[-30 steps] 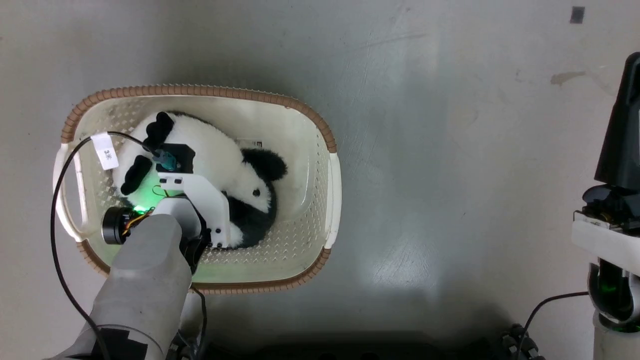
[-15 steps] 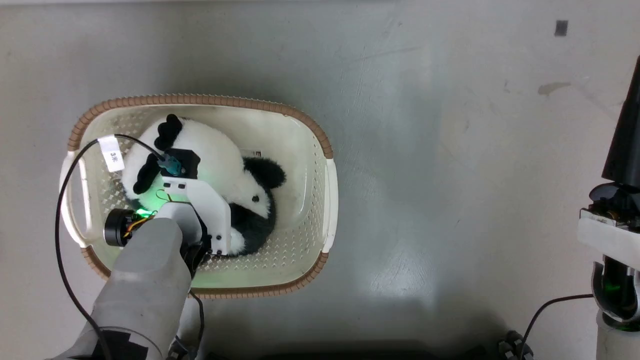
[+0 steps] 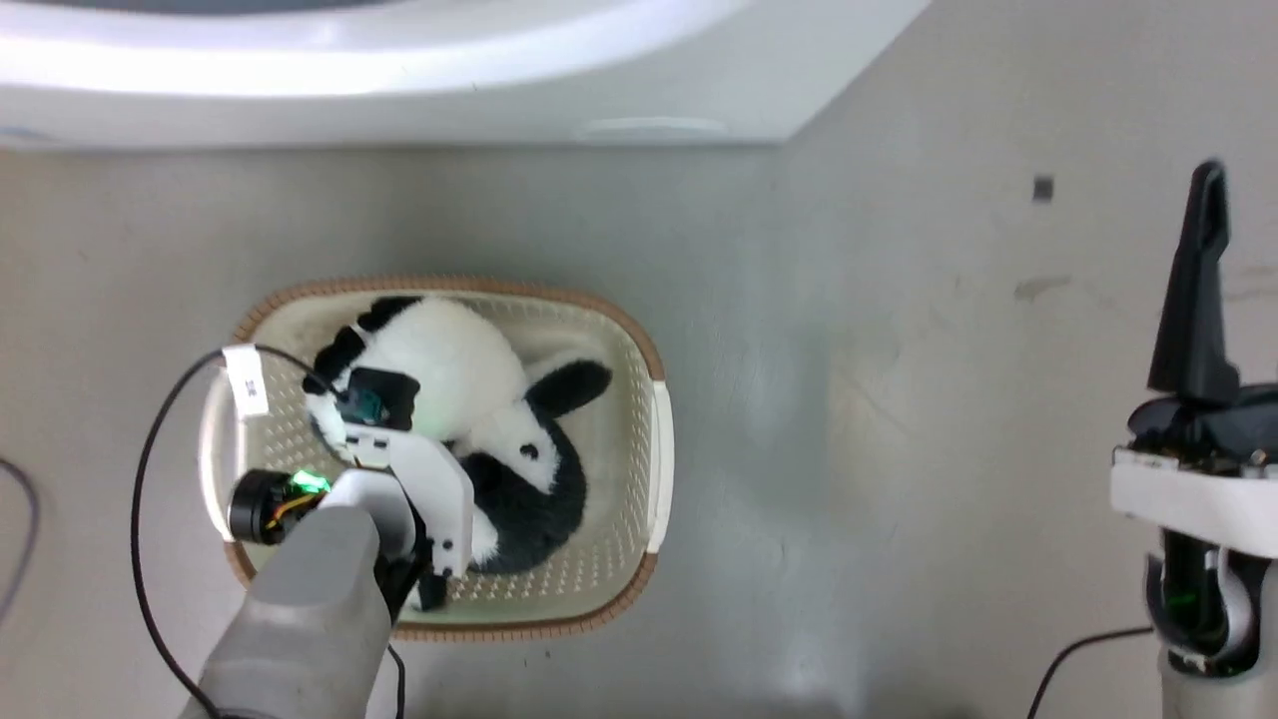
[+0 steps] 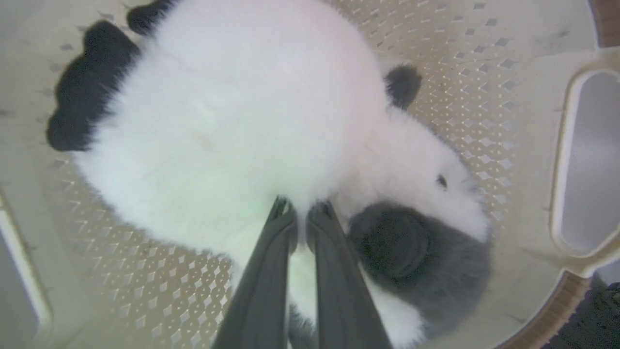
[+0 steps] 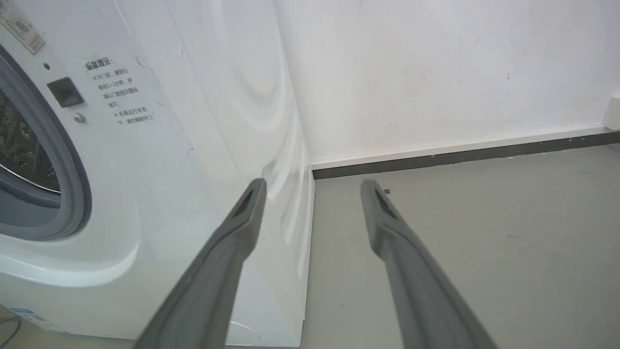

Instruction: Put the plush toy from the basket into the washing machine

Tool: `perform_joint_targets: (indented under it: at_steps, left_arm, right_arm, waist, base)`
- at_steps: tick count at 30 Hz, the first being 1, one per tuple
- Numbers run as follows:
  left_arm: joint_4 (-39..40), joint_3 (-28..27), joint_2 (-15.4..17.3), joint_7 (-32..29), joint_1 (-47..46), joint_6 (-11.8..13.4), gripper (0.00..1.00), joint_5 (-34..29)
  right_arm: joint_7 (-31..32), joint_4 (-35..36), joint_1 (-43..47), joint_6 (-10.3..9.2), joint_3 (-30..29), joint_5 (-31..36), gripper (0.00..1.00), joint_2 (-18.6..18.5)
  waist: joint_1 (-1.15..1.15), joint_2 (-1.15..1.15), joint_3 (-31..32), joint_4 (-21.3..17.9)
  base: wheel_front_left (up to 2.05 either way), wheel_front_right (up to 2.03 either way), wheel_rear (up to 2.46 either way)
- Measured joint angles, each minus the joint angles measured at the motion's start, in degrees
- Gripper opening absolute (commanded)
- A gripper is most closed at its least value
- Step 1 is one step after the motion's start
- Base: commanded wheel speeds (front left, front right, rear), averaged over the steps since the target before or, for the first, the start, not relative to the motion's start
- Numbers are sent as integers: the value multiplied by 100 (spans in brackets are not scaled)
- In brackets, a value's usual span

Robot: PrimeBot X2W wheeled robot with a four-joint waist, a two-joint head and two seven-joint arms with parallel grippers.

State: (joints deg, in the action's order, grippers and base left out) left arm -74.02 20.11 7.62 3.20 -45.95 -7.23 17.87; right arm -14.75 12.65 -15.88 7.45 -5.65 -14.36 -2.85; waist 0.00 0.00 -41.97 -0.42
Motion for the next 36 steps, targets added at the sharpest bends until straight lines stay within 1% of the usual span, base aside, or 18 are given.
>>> perform_joint_targets:
  at_steps: [13,19,23,30,36]
  left_arm:
    - [220,485,13,902,855,-1,0,377]
    - [475,593,85,1090,1196,-1,0,510]
    - [817,554,163,1105,1349,10,0,517]
    - [2065,327,376,1133,1670,334,0,385]
    - [2974,-2,482,1140,1821,606,0,301]
  right_arm:
    - [0,-471,776,-1,-76,-187,100,0]
    - [0,-543,1094,-1,-91,-235,100,0]
    - [0,-572,1278,0,-114,-296,100,0]
    - [0,-604,1499,-1,-137,-346,100,0]
    - [0,-599,1547,0,-141,-380,100,0]
  waist:
    - [0,0,1489,163]
    - [-1,0,2163,257]
    - [-1,0,2562,314]
    - [-1,0,3085,380]
    - [-1,0,3250,379]
  base:
    - [0,0,0]
    - [0,0,0]
    - [0,0,0]
    - [0,0,0]
    - [0,0,0]
